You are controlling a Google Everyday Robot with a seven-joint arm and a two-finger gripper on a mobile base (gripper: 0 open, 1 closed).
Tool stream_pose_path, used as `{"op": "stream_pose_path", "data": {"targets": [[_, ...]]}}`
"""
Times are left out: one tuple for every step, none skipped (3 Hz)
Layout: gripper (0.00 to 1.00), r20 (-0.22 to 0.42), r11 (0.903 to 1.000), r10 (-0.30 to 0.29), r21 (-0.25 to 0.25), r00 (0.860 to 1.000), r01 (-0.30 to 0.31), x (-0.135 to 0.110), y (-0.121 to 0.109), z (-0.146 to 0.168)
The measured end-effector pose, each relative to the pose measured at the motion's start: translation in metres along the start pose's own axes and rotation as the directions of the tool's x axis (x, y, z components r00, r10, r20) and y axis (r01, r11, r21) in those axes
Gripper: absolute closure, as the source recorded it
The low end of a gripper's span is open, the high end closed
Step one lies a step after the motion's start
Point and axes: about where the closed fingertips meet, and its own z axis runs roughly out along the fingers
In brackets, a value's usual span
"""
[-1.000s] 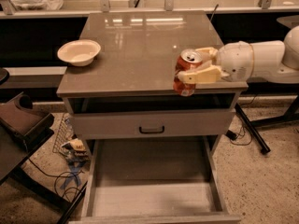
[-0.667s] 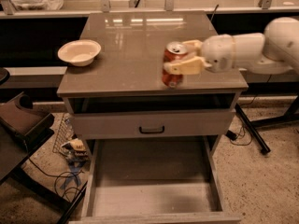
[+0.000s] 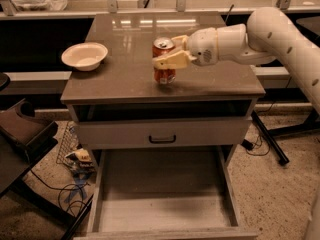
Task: Pick coke can from middle drawer and place on counter
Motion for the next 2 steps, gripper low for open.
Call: {"op": "stream_pose_path", "data": {"targets": [[1.0,-0.021,0.9997,0.004,0.024,1.0,-0.003,0.005,-0.017,0.014],[1.0,-0.012,0.9993,0.005,0.038,1.0,-0.005,0.015,-0.034,0.021]]}}
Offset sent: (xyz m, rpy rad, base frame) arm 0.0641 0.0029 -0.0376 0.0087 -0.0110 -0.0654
